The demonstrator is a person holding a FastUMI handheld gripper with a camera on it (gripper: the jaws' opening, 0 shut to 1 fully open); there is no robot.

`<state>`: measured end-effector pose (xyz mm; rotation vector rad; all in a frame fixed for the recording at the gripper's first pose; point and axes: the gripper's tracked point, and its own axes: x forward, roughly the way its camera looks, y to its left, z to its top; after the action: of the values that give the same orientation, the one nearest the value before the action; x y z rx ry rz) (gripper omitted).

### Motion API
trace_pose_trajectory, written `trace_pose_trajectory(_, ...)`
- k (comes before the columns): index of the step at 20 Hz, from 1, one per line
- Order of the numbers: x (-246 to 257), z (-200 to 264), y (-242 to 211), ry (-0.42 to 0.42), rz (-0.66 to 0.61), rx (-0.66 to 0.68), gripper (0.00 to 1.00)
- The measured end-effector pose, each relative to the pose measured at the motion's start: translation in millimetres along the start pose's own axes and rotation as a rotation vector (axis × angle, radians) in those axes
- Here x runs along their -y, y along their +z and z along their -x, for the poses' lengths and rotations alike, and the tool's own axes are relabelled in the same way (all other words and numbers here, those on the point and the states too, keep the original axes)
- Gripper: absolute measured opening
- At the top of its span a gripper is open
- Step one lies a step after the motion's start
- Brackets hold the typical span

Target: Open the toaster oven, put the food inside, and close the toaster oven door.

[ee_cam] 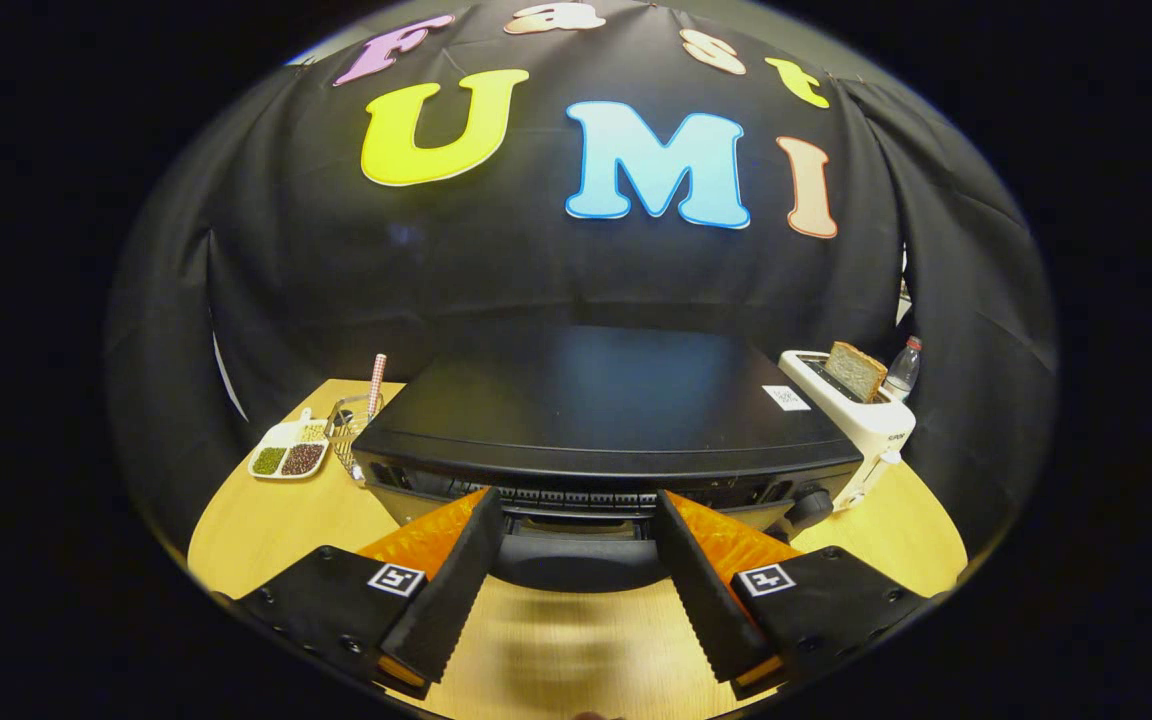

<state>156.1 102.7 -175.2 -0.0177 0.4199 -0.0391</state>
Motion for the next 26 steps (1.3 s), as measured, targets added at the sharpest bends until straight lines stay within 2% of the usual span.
trace_pose_trajectory(15,-4,45,-65,-0.006,0.054,-0.137,0.98)
trace_pose_trajectory(23,-3,54,-153,0.041,0.09,-0.385,0.97)
trace_pose_trajectory(26,3,59,-180,0.066,0.115,-0.433,0.97)
